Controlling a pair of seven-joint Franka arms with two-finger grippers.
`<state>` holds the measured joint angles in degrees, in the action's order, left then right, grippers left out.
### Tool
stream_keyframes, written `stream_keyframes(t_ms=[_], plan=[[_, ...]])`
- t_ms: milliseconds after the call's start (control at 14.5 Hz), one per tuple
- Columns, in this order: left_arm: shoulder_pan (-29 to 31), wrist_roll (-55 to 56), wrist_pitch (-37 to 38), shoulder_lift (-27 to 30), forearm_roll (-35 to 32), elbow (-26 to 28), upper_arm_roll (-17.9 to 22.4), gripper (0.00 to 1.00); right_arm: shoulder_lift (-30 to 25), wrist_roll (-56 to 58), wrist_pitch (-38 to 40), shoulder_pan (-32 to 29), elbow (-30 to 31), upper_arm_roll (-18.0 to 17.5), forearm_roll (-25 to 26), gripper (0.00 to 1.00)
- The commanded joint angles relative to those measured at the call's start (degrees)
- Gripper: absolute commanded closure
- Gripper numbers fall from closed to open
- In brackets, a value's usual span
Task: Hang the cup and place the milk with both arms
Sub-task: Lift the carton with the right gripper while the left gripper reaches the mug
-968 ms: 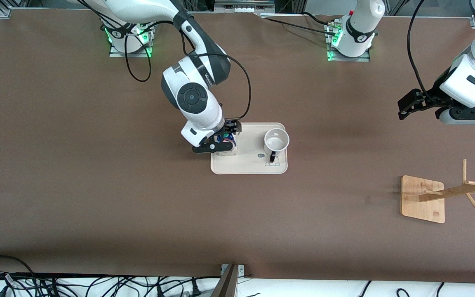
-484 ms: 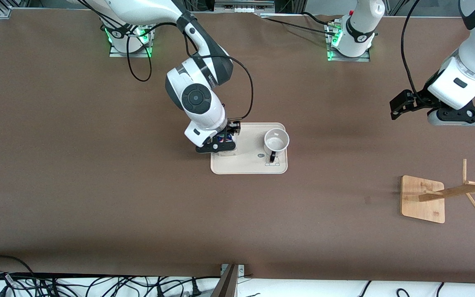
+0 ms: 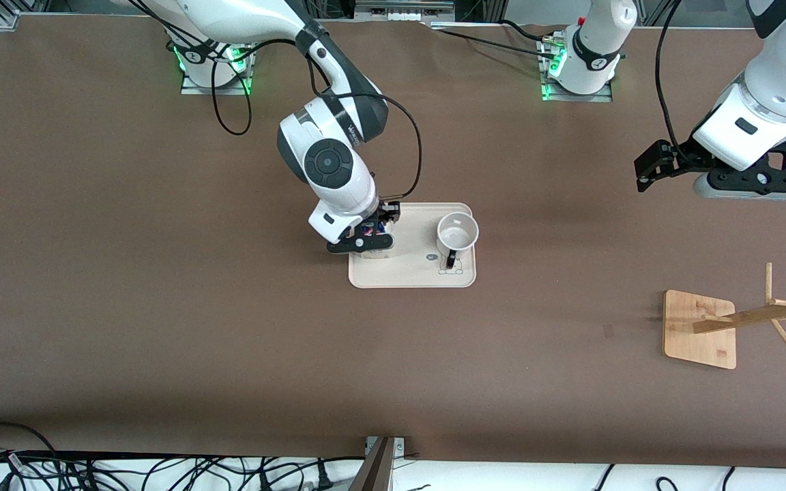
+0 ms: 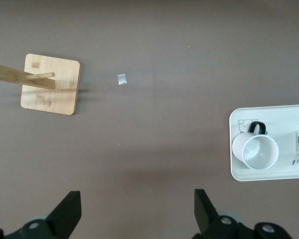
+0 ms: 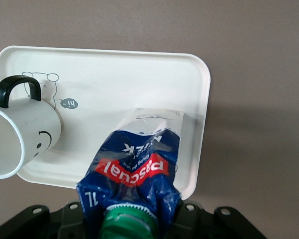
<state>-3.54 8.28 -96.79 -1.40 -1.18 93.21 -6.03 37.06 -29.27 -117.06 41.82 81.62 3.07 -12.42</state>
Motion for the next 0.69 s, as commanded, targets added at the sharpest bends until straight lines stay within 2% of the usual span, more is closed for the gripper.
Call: stream_keyframes(t_ms=[0, 346, 622], plan=[[0.0, -2.0, -1.1, -0.4, 1.2, 2.2, 0.2, 0.00, -1.4, -2.7, -0.3, 0.9, 0.1, 0.6, 0.6, 0.51], [-0.1, -1.3, -2.2, -5.5, 3.0, 3.8, -0.1, 0.00, -5.0, -5.4, 2.1, 1.1, 0.3, 1.1, 1.0, 0.51], [-0.1, -1.1, -8.2, -8.4, 9.0, 6.1, -1.8, 0.00, -12.5, -4.1, 11.5, 0.8, 0.1, 4.1, 2.2, 0.51]])
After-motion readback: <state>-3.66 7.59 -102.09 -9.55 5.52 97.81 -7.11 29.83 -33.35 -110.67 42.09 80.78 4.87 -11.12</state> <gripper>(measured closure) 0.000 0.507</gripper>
